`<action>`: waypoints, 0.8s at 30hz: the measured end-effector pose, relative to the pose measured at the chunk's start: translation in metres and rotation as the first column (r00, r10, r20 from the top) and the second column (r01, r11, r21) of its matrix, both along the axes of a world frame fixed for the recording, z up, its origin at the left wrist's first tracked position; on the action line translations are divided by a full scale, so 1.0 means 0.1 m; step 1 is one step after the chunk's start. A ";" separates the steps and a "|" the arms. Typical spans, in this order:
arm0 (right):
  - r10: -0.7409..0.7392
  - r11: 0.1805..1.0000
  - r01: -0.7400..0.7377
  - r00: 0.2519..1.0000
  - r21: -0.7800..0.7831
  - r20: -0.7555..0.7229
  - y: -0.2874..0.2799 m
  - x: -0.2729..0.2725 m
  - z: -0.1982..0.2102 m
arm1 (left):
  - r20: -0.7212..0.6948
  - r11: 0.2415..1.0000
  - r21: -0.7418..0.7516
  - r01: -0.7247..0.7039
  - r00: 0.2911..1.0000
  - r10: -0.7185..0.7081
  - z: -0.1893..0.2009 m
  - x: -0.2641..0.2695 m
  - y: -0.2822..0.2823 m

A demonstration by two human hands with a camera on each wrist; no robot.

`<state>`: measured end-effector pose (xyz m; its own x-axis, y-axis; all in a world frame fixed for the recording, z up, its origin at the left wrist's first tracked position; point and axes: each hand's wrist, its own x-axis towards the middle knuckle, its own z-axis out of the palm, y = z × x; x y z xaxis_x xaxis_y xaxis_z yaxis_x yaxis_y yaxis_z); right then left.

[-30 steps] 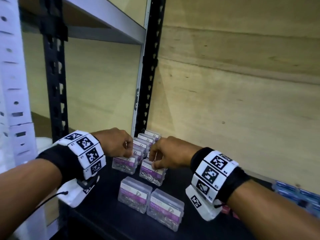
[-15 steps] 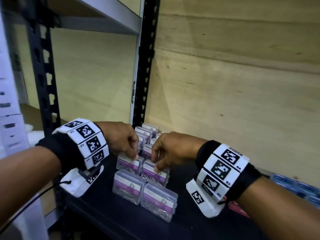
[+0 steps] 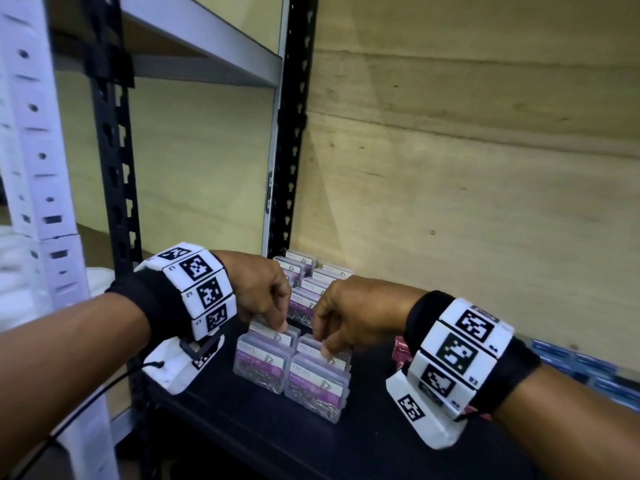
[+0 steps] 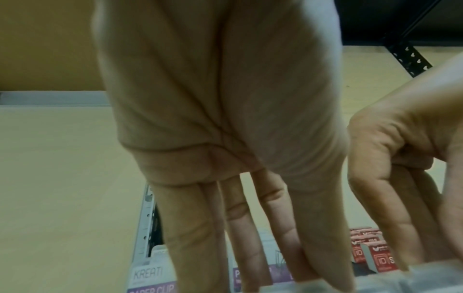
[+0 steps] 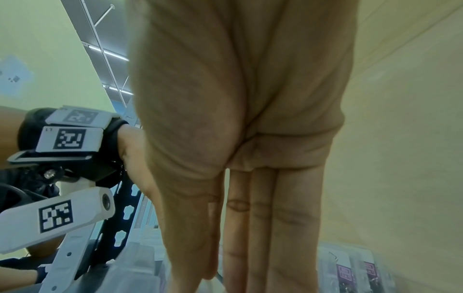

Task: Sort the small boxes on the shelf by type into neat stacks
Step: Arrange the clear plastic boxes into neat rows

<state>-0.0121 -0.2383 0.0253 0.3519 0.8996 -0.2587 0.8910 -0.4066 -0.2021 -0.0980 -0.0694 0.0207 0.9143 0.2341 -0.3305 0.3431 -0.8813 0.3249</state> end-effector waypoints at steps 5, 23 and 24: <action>-0.005 1.000 0.005 1.000 -0.020 -0.010 -0.09 -0.04 0.01 | -0.009 1.000 -0.012 0.006 1.000 -0.007 0.01 -0.02 -0.06; 0.025 0.999 -0.027 0.996 -0.019 -0.089 -0.19 0.03 0.03 | -0.011 1.000 -0.029 0.010 1.000 -0.010 0.03 -0.03 -0.05; 0.021 0.999 -0.024 0.995 -0.026 -0.092 -0.17 0.05 0.04 | 0.013 1.000 -0.027 0.003 1.000 -0.003 0.05 -0.02 -0.01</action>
